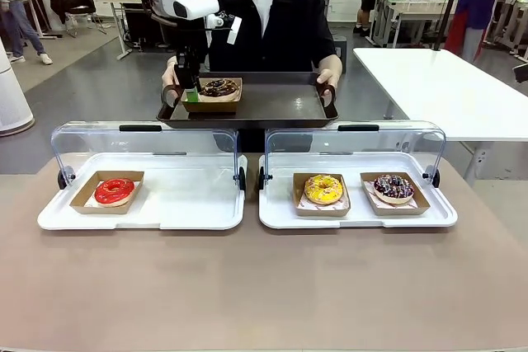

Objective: Provide the desired donut to the person.
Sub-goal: Place the picked Paper togo box onto the Handle tray extended by the person.

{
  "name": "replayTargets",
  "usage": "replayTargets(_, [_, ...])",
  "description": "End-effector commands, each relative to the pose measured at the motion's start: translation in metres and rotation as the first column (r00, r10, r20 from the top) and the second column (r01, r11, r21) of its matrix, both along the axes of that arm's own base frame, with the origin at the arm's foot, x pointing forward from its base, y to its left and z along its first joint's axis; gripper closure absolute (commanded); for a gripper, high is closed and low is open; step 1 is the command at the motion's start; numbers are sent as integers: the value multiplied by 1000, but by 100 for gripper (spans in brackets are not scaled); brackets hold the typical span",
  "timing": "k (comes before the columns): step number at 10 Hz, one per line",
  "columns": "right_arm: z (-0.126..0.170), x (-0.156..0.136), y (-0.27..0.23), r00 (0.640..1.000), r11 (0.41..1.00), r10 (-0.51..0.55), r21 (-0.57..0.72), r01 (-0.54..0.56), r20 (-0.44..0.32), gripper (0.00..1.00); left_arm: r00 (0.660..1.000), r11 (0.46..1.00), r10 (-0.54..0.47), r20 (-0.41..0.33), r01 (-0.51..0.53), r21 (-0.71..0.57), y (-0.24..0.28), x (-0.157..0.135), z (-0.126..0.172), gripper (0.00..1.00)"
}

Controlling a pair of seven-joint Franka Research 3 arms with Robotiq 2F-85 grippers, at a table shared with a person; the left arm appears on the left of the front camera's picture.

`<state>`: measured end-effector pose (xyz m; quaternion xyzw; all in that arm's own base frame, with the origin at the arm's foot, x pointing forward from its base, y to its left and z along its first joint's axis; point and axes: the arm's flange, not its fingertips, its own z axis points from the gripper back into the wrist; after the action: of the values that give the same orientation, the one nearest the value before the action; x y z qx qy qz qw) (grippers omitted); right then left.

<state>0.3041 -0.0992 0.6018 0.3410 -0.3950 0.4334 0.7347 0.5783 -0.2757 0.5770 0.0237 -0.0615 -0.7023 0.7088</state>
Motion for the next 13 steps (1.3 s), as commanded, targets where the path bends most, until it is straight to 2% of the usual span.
replayTargets(1, [1, 2, 0, 1000, 1000, 8, 15, -8, 14, 0, 1000, 1000, 7, -9, -7, -6, 1, 1, 6, 0])
replayTargets(2, [1, 2, 0, 1000, 1000, 8, 15, -8, 14, 0, 1000, 1000, 11, -9, -11, -5, 1, 1, 7, 11])
replayTargets(3, [1, 2, 0, 1000, 1000, 8, 15, -8, 14, 0, 1000, 1000, 16, -13, -16, -6, 1, 1, 7, 2])
replayTargets(4, [1, 2, 0, 1000, 1000, 8, 15, -8, 14, 0, 1000, 1000, 21, -18, -21, -6, 1, 1, 8, 0])
replayTargets(9, [1, 2, 0, 1000, 1000, 8, 15, -8, 14, 0, 998, 1000, 18, -63, -19, -11, 2, -9, 15, 0])
replayTargets(10, [1, 2, 0, 1000, 1000, 8, 15, -8, 14, 0, 996, 1000, 18, -83, -19, -13, 4, -18, 19, 0])
replayTargets(13, [1, 2, 0, 1000, 1000, 8, 15, -8, 14, 0, 997, 999, 7, -76, -10, -50, 22, -64, 37, 0])
